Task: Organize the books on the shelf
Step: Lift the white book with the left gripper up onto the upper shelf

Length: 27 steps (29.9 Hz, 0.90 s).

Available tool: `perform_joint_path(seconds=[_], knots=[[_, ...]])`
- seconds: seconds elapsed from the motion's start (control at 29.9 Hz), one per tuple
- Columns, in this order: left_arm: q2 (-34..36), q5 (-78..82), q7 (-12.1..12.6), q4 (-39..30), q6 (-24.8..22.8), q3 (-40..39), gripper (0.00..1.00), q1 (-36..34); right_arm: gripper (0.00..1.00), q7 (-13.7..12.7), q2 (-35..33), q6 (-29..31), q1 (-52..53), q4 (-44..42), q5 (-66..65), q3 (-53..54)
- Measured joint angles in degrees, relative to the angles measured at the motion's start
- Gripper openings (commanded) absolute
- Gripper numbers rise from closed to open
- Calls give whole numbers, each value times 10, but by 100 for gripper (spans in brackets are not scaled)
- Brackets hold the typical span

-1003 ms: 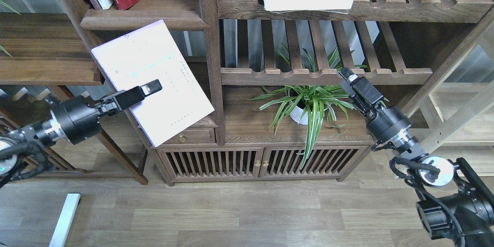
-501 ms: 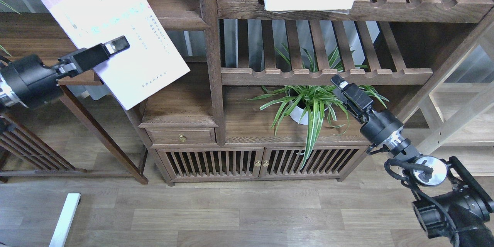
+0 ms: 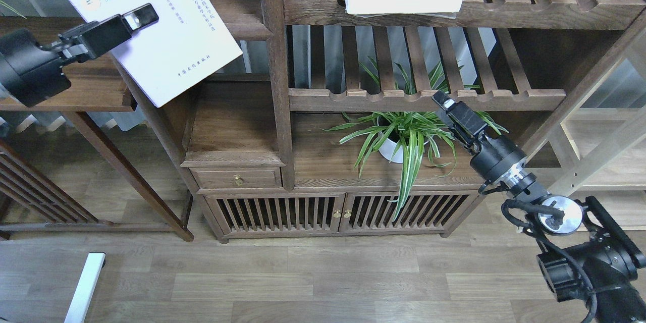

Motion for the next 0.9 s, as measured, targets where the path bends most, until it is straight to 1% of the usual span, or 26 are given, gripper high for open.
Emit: perform_joint_path(seconds=[0.53,0.9], knots=[[13,36,0,23,0,-16,2,-26,89,1,0,0,-1,-3,1,1],[13,74,0,50,0,-6,4,-93,89,1,0,0,-1,-3,1,-4]])
